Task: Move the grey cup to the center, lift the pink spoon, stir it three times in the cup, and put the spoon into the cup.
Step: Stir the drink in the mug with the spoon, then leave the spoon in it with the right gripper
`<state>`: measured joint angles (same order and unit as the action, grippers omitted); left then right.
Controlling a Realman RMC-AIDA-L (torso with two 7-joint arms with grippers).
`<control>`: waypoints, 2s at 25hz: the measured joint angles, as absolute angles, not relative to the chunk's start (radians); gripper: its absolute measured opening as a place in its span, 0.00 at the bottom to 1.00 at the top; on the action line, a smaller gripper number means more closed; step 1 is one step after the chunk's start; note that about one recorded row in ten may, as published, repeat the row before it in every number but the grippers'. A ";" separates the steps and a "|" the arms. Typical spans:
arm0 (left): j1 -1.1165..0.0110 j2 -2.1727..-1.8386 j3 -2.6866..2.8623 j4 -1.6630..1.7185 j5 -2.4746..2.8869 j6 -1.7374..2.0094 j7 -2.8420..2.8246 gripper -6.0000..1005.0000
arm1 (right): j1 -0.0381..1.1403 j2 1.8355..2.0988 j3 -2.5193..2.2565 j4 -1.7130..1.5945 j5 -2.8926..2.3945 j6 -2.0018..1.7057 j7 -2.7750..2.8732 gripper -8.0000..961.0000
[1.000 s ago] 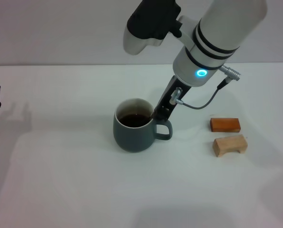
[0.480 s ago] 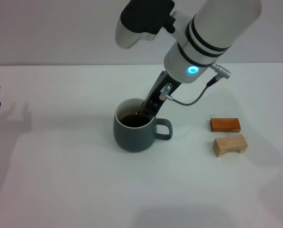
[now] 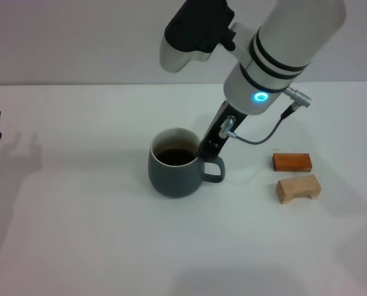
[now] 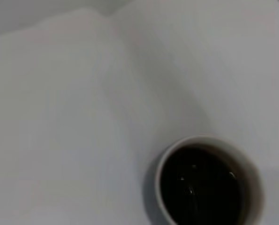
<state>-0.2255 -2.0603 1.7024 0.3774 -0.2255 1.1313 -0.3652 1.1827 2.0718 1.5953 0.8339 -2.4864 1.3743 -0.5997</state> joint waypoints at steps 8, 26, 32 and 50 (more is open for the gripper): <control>-0.226 -2.060 1.703 0.378 -0.225 1.132 -0.365 0.33 | 1.190 2.072 1.595 0.840 -2.448 1.334 -0.612 0.13; -0.227 -2.062 1.695 0.377 -0.225 1.130 -0.365 0.33 | 1.190 2.073 1.595 0.851 -2.453 1.370 -0.613 0.14; -0.226 -2.062 1.699 0.377 -0.225 1.131 -0.365 0.33 | 1.202 2.074 1.593 0.824 -2.524 1.289 -0.597 0.14; -0.221 -2.059 1.695 0.378 -0.225 1.132 -0.367 0.33 | 1.191 2.074 1.586 0.821 -2.456 1.292 -0.614 0.14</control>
<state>-0.2209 -2.0586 1.6951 0.3780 -0.2255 1.1321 -0.3665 1.1909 2.0738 1.5856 0.8208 -2.4561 1.2917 -0.6137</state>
